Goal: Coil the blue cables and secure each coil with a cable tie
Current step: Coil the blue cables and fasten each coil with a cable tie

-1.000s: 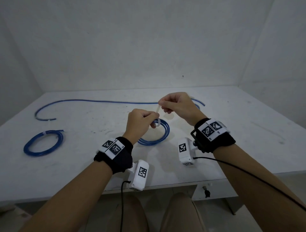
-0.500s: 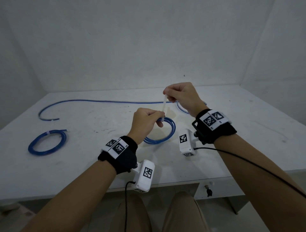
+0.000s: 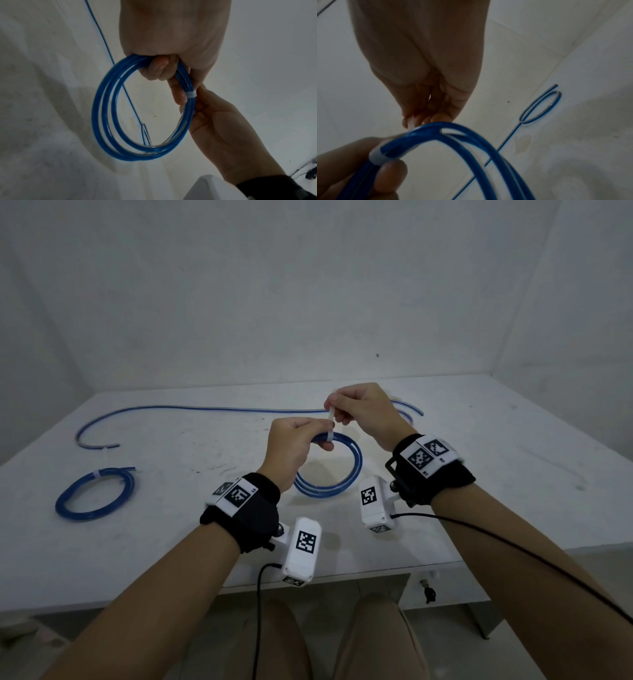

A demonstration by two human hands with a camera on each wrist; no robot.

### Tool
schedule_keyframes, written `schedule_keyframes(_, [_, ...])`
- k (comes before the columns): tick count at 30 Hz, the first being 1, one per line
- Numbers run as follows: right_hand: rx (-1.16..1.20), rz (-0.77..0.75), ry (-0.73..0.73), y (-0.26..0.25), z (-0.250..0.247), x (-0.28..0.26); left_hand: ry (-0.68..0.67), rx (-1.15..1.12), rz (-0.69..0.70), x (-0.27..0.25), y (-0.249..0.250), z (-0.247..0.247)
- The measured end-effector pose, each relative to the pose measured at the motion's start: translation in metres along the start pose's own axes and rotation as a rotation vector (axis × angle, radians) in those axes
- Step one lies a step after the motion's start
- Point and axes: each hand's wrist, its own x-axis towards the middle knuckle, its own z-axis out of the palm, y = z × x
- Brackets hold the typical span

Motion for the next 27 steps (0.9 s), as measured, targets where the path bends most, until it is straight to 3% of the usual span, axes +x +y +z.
schedule_keyframes(8, [0.020,-0.016,0.095,-0.008,-0.003,0.012,-0.002,0.018,0.031,0.002,0.009,0.003])
schedule_keyframes(14, [0.042,0.048,0.089,-0.004,0.004,0.011,0.062,-0.012,-0.053,0.003,0.005,-0.003])
schedule_keyframes(22, [0.020,0.179,-0.108,-0.003,0.002,-0.020,0.166,-0.122,-0.114,0.028,0.007,-0.019])
schedule_keyframes(27, [-0.009,0.213,-0.128,0.004,-0.004,-0.027,0.169,-0.147,-0.146,0.035,0.002,-0.019])
